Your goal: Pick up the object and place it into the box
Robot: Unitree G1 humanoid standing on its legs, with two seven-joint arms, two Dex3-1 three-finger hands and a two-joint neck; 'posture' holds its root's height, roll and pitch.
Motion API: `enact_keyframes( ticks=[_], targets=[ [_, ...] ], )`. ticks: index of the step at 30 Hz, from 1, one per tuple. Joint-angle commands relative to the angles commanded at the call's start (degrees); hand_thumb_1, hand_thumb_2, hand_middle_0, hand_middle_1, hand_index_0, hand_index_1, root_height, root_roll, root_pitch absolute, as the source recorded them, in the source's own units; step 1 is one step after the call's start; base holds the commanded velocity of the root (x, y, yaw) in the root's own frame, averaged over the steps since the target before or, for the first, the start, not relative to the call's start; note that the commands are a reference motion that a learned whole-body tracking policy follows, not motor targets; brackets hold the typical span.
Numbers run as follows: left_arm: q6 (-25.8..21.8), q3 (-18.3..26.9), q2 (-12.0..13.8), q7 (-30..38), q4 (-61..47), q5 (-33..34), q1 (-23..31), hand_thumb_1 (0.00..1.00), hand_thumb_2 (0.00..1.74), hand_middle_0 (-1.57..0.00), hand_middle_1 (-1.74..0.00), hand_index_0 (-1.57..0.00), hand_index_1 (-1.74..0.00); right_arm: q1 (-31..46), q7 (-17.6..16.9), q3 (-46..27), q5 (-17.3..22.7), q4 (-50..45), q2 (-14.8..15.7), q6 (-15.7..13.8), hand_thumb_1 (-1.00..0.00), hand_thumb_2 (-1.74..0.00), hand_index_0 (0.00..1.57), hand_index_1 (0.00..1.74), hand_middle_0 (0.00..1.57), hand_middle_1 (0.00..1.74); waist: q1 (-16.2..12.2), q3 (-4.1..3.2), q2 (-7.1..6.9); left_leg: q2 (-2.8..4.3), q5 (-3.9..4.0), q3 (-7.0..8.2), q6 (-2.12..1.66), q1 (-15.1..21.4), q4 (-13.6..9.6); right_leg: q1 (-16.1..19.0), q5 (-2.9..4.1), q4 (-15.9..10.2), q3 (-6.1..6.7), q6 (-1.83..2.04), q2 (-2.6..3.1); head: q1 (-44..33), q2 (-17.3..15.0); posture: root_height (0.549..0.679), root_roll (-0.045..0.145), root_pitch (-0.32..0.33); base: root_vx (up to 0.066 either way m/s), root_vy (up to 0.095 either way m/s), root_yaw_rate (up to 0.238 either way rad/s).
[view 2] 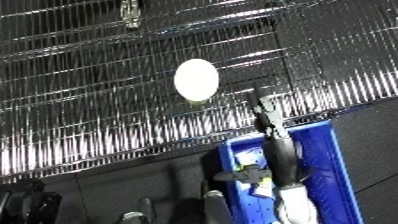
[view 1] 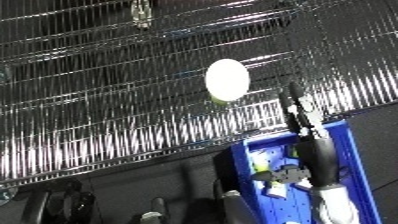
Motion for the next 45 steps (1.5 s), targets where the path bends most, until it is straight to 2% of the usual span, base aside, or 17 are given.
enact_keyframes(
  ticks=[3,6,10,16,22,32,40,45],
  targets=[
    [0.4,-0.2,0.4,-0.1,-0.1,0.1,0.5,1.0,1.74,-1.57,-1.74,-1.57,-1.74,-0.2,-0.8,0.0,0.0,0.7,-0.1,-0.2,0.0,0.0,0.0,0.0,0.0,0.0,0.3,0.04,0.08,-0.08,-0.1,0.02,0.08,0.1,0.3,-0.1,0.07,0.4,-0.15,0.09,-0.2,1.1,-0.5,0.616,0.066,-0.025,0.067,-0.011,0.092],
    [0.8,-0.1,0.8,-0.5,-0.4,0.1,1.0,1.0,1.74,-1.57,-1.74,-1.57,-1.74,-0.4,-1.6,-0.1,0.0,1.6,-0.2,-0.5,0.0,0.0,0.0,0.0,0.0,0.0,0.5,0.24,0.26,-0.11,-0.38,0.1,0.19,-0.2,1.2,-0.5,0.13,1.1,-0.22,0.14,-0.43,2.3,0.6,0.613,0.065,-0.032,0.065,-0.013,0.053],
    [1.5,-0.1,1.3,-0.9,-1.0,0.0,1.5,1.0,1.74,-1.57,-1.74,-1.57,-1.74,-1.3,-2.4,-0.1,-0.2,2.6,-0.4,-0.4,0.0,0.0,0.0,0.0,0.0,0.0,0.7,0.65,0.55,-0.18,-0.82,0.14,0.53,-1.1,3.0,-1.7,0.03,2.8,-0.33,0.09,-0.66,4.3,1.3,0.607,0.064,-0.039,0.052,-0.008,0.037],
    [2.4,-0.8,2.0,-0.5,-1.9,-0.2,1.2,1.0,1.74,-1.57,-1.74,-1.57,-1.74,-4.4,-4.7,0.3,0.4,5.5,-0.3,-0.6,0.0,0.0,0.0,0.0,0.0,0.0,1.2,1.61,0.99,-0.46,-1.16,0.25,0.97,-3.4,5.8,-4.5,-0.11,5.7,-0.73,-0.06,-0.7,7.7,2.5,0.596,0.063,-0.043,0.021,-0.009,0.044],
    [2.0,-1.8,2.8,-0.1,-1.9,-0.6,0.7,1.0,1.74,-1.57,-1.74,-1.57,-1.74,-7.9,-5.3,0.3,1.0,8.1,-0.5,-0.9,0.0,0.0,0.0,0.0,0.0,0.0,1.6,2.6,1.72,-0.83,-1.51,0.34,1.07,-5.9,8.3,-6.9,-0.43,8.0,-0.82,-0.14,-0.65,9.8,4.8,0.587,0.063,-0.039,0.006,0.001,0.065],
    [1.4,-3.6,3.7,1.2,-2.0,-1.6,-1.5,1.0,1.74,-1.57,-1.74,-1.57,-1.74,-14.6,-5.5,1.6,3.1,11.6,-1.7,-0.1,0.0,0.0,0.0,0.0,0.0,0.0,2.1,2.65,2.62,-1.19,-2.5,0.46,1.26,-10.5,11.4,-11.9,-1.37,11.3,-1.12,-0.42,-0.44,12.2,8.5,0.574,0.06,0.0,-0.021,0.012,0.039],
    [0.4,-5.2,3.9,2.6,-1.7,-1.9,-3.6,1.0,1.74,-1.57,-1.74,-1.57,-1.74,-20.3,-5.6,3.0,5.5,15.1,-2.7,0.5,0.0,0.0,0.0,0.0,0.0,0.0,2.6,2.65,3.19,-1.29,-3.12,0.43,1.31,-11.9,11.8,-13.4,-1.66,11.5,-1.12,-0.46,-0.43,13.8,12.3,0.573,0.057,0.024,-0.01,0.016,0.034],
    [-0.1,-6.7,4.2,3.3,-1.2,-2.6,-5.1,1.0,1.74,-1.57,-1.74,-1.57,-1.74,-25.7,-5.9,4.1,7.4,19.3,-3.8,1.0,0.0,0.0,0.0,0.0,0.0,0.0,3.4,2.65,3.8,-1.49,-3.69,0.38,1.36,-12.3,12.4,-13.8,-2.02,11.9,-1.2,-0.62,-0.62,16.0,13.5,0.571,0.056,0.027,-0.003,0.024,0.043]
  ],
)
